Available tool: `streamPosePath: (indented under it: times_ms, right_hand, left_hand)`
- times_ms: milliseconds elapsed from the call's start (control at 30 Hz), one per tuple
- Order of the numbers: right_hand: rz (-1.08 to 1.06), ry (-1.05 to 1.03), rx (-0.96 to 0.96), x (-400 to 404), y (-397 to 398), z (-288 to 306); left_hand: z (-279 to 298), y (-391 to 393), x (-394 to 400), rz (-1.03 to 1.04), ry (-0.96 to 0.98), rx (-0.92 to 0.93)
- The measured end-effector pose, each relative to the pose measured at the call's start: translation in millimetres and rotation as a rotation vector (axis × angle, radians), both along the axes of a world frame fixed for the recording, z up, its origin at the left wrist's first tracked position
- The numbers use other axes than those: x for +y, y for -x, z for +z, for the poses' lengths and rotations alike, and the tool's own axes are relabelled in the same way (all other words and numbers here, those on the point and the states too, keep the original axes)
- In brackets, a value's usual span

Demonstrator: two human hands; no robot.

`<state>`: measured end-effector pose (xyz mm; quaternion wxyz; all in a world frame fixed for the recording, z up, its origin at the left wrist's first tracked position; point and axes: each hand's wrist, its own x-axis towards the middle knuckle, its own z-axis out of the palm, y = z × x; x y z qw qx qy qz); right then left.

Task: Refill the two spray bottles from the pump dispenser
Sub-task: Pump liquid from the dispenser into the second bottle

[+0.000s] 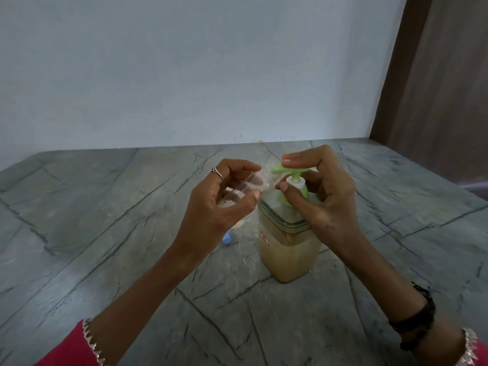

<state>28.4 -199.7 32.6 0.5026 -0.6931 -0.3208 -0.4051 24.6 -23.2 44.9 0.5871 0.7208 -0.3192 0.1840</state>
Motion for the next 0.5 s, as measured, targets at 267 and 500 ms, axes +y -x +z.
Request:
streamPosePath:
  times_ms: [267,500]
  right_hand:
    - [0.050,0.007,0.087,-0.3,3.2,0.3]
    - [-0.013,0.017,0.010,0.1,4.7,-2.1]
  left_hand:
    - [1.1,-0.9,-1.1,0.004,0.029,-0.010]
    - [2.1,0.6,-1.1,0.002,0.014,-0.028]
